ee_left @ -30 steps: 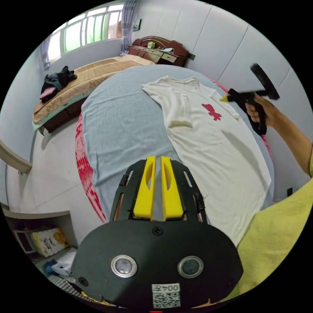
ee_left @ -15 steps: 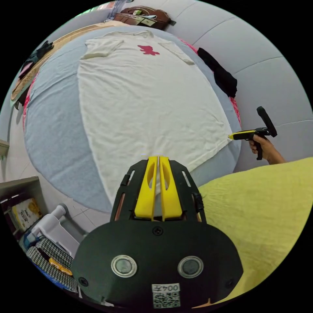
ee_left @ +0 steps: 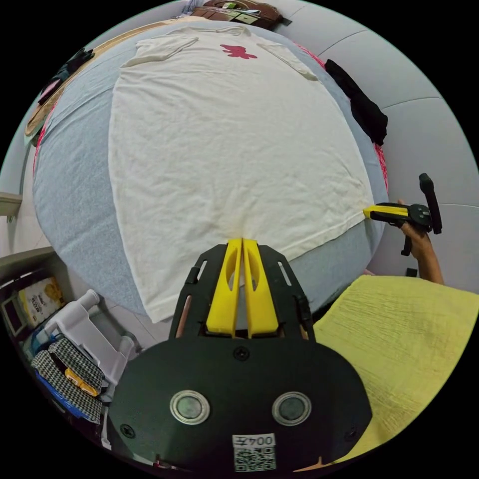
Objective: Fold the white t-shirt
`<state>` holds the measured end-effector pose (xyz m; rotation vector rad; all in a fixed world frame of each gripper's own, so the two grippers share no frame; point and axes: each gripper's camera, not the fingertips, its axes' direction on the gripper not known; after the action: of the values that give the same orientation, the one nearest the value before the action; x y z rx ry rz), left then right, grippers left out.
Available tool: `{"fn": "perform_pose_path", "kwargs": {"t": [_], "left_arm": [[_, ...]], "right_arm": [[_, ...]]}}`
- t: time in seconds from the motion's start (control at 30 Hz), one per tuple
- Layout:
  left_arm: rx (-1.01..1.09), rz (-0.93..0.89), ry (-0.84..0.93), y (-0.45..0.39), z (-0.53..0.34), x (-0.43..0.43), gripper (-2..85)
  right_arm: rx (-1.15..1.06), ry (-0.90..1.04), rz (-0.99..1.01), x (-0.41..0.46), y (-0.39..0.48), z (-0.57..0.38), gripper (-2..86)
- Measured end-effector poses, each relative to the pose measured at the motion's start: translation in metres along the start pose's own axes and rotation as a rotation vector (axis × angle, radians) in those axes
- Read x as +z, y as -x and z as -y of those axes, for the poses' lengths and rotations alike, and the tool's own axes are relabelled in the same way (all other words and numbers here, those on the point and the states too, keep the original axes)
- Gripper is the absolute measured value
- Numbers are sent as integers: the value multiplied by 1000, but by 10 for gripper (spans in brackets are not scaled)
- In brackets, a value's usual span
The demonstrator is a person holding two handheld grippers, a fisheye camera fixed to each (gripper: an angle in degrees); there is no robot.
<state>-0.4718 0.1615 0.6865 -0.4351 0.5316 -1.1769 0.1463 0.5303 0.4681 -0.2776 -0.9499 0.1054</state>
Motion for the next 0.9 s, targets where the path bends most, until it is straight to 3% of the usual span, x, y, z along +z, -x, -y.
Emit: {"fn": "perform_pose_path", "kwargs": {"t": [0.3,0.53,0.9], "left_arm": [[11,89,23,-45,16,17,2],[32,159,67,-79,31,29,3],[-22,213,112,-119,51,47,3]], "right_arm": [[-49,-61,28,-6,-8,-53,-5],[90,-67,127,-9,-22,-85,-7],[100,-61,131,-15,-17,-120,-8]]}}
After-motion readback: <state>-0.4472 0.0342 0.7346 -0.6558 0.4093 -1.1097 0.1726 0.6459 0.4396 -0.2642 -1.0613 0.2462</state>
